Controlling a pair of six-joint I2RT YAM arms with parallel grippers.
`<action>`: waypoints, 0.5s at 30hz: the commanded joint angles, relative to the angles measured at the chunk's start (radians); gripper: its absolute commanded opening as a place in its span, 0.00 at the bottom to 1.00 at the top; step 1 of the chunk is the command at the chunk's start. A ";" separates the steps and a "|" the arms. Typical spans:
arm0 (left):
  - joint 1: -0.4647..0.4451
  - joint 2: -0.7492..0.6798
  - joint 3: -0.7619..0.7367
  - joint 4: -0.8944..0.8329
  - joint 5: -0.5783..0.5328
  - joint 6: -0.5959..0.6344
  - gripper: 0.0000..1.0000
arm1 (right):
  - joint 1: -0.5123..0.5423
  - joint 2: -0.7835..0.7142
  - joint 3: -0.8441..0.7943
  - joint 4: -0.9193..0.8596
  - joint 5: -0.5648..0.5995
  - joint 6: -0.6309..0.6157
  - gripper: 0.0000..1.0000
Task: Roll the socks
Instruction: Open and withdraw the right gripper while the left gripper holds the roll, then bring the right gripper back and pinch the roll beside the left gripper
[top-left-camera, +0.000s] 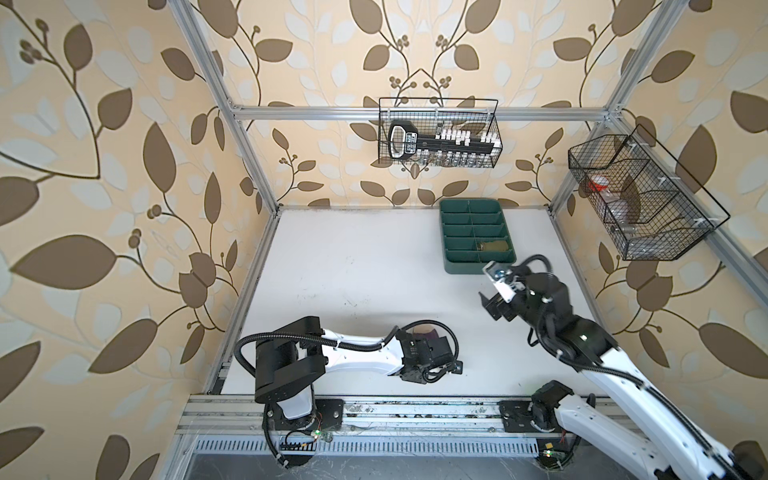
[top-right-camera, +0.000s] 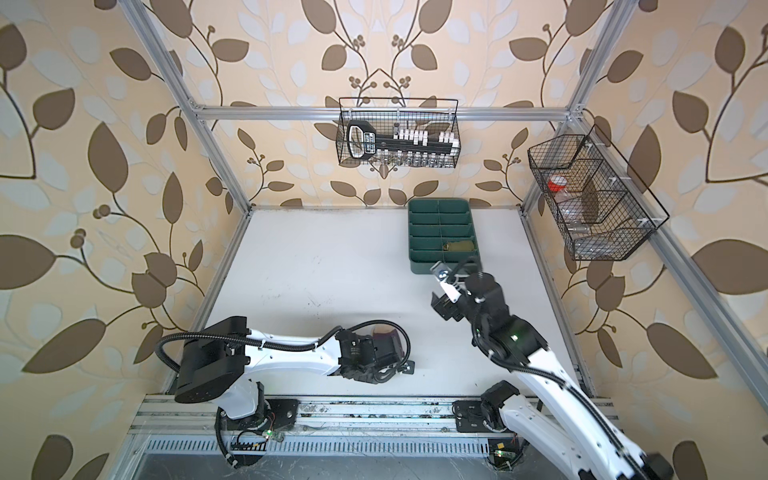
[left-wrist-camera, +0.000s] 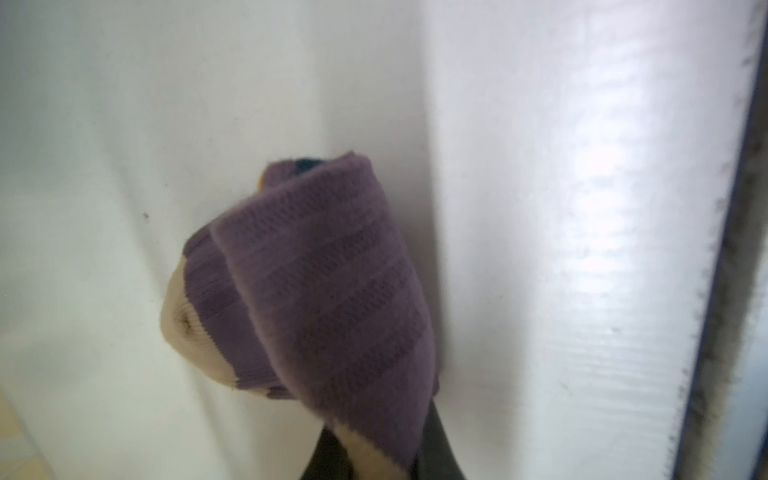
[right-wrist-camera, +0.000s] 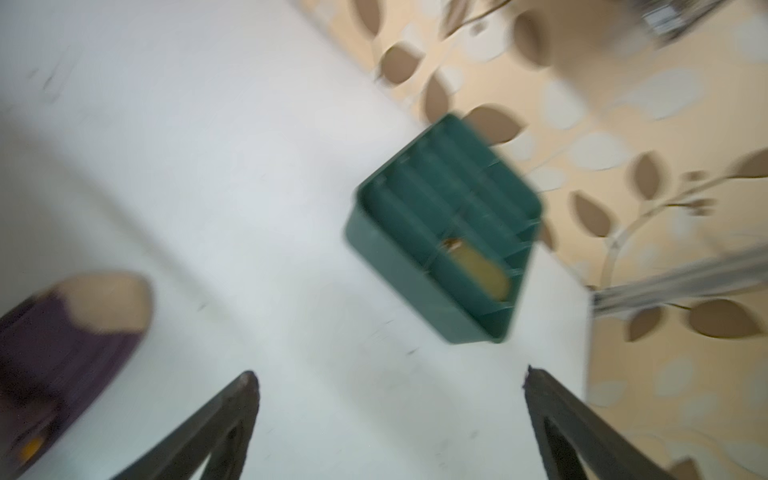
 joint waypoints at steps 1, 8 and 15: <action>0.057 0.075 0.043 -0.153 0.300 -0.071 0.00 | -0.005 -0.180 -0.091 0.125 0.083 -0.053 1.00; 0.199 0.131 0.157 -0.217 0.590 -0.154 0.00 | 0.006 -0.364 -0.150 -0.096 -0.332 -0.415 1.00; 0.257 0.177 0.148 -0.158 0.766 -0.325 0.00 | 0.209 -0.341 -0.169 -0.340 -0.273 -0.750 1.00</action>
